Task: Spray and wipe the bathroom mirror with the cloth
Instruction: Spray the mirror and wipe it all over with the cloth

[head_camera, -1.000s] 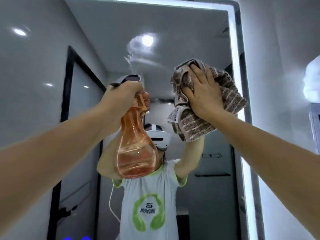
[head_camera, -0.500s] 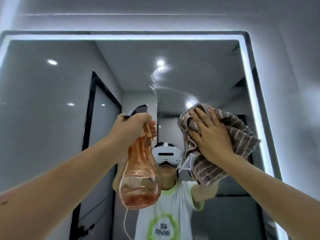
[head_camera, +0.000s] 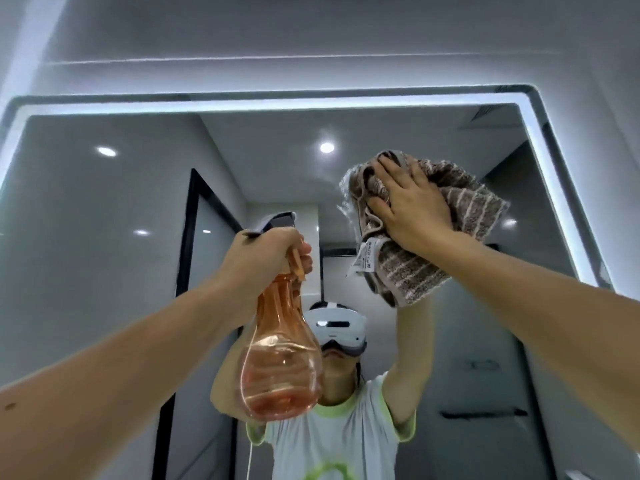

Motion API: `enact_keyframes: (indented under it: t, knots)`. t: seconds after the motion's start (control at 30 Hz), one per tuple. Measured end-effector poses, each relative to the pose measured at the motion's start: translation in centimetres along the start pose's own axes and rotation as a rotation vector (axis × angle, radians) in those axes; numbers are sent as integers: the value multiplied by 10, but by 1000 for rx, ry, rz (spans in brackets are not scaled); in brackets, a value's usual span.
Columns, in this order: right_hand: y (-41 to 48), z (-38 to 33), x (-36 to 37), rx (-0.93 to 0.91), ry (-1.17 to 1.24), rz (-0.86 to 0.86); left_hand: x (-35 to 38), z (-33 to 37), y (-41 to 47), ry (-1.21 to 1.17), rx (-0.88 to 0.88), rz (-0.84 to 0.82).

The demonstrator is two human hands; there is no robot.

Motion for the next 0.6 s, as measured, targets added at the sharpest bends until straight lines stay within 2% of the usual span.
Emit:
enact_keyframes:
  t: [0.1,0.23,0.33,0.6]
  knots:
    - [5,-6,-1,-79,-9,-22,6,4,-17,-31,28,62]
    - [7,-32,5,-292,6,-90,7,2,-25,-53,0,83]
    - [-5,-36,10,-352,20,-100,3,2,-31,-53,-35,91]
    - [-117,-47,44,-472,124,-199,6,-24,-86,-64,-28,110]
Point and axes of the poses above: each hand's wrist, its own y-axis towards the middle knuckle, its own x-axis out of the palm, z = x × y, the point moved 2 cm from there along y, towards the middle knuckle, and after that the axes turned 5 degrees about -x, right-handed, at the moved point
